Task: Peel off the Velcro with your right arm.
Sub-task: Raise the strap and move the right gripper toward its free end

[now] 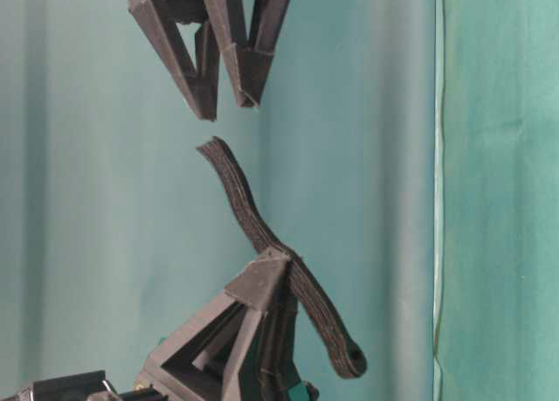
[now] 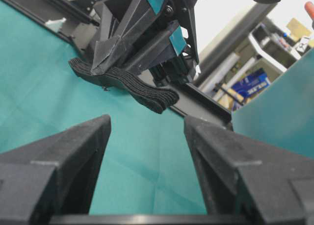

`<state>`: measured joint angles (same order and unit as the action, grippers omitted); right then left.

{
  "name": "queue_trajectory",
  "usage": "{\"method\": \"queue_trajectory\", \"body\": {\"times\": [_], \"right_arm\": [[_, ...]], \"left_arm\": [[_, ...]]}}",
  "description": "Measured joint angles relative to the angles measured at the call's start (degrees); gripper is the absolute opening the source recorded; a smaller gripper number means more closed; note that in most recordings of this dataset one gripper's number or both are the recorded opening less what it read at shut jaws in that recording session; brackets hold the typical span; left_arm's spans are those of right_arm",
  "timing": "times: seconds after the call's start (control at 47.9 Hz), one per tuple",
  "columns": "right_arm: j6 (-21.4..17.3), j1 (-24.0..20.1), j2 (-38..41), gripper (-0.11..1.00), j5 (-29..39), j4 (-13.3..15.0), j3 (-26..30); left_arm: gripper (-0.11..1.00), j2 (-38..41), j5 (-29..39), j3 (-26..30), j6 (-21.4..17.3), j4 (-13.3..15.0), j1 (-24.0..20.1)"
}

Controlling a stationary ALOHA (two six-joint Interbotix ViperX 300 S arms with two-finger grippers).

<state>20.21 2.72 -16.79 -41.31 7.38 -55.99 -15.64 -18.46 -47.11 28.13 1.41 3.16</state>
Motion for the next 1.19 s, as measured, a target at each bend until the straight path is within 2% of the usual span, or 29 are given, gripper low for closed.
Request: {"method": "queue_trajectory", "body": {"times": [0.376,0.731,1.191], "right_arm": [[0.18,-0.18,1.85,0.27,-2.46,0.35,0.53],[0.26,-0.26,4.04,0.27,-2.55,1.85,1.85],[0.26,-0.26,4.22,0.27,-2.46,1.93,1.85]], "left_arm": [[0.1,0.0,0.0,-0.35,0.0,0.09,0.09],[0.1,0.0,0.0,-0.53,0.0,0.09,-0.18],[0.1,0.0,0.0,-0.53,-0.09,0.09,-0.53]]}}
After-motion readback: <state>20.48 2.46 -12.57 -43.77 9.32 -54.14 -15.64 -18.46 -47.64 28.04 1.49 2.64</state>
